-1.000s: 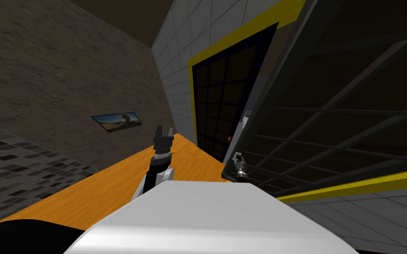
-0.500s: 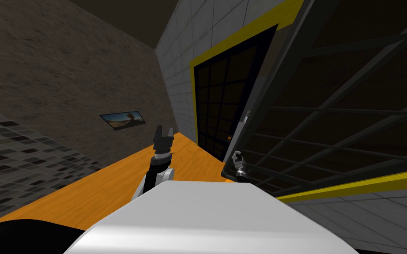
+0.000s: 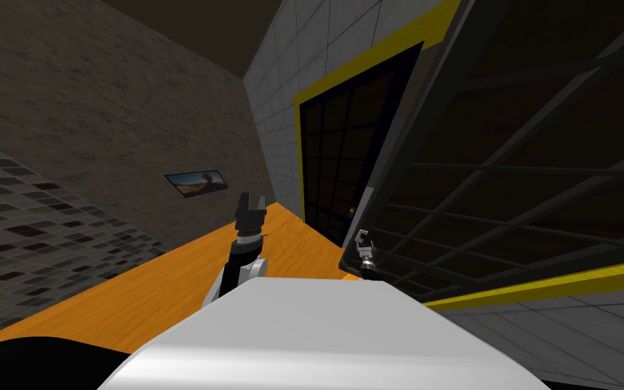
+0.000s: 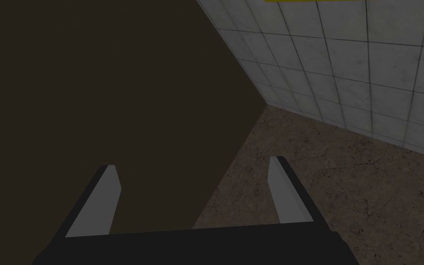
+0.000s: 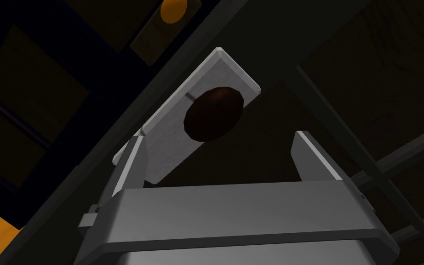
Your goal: Pull the door open
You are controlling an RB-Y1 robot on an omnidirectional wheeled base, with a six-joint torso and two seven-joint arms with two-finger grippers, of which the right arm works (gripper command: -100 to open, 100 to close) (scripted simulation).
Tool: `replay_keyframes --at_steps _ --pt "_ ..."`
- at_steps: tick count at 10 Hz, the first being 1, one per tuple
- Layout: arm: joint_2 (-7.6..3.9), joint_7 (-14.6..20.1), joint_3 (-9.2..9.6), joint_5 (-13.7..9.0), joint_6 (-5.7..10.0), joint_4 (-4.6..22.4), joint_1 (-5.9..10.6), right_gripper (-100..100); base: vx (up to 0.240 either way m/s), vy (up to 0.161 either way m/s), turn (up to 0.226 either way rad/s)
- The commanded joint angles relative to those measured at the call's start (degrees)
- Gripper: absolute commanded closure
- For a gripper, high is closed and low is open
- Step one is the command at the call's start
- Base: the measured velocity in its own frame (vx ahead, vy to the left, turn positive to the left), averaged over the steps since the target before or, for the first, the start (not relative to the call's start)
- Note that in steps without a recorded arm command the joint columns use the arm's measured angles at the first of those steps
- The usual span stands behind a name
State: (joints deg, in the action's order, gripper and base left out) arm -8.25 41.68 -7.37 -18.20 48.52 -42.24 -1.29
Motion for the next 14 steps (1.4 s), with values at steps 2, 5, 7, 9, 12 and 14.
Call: replay_keyframes --at_steps 2,5,7,9,12,14 --pt "0.07 4.14 0.86 -1.71 -0.11 -0.14 0.21 -100 -0.059 -0.017 0.038" --pt "0.11 8.19 1.94 -3.84 -0.19 -0.14 0.57 -100 -0.063 -0.013 0.051" --pt "0.12 11.14 2.46 -4.87 -0.23 -0.15 0.74 -100 -0.065 -0.02 0.034" --pt "0.14 13.7 2.99 -5.9 -0.27 -0.15 0.92 -100 -0.048 -0.01 0.037" --pt "0.18 18.05 3.97 -7.86 -0.34 -0.16 1.25 -100 -0.068 -0.016 0.045" --pt "0.19 20.41 4.43 -8.76 -0.37 -0.16 1.4 -100 -0.073 -0.005 0.051"
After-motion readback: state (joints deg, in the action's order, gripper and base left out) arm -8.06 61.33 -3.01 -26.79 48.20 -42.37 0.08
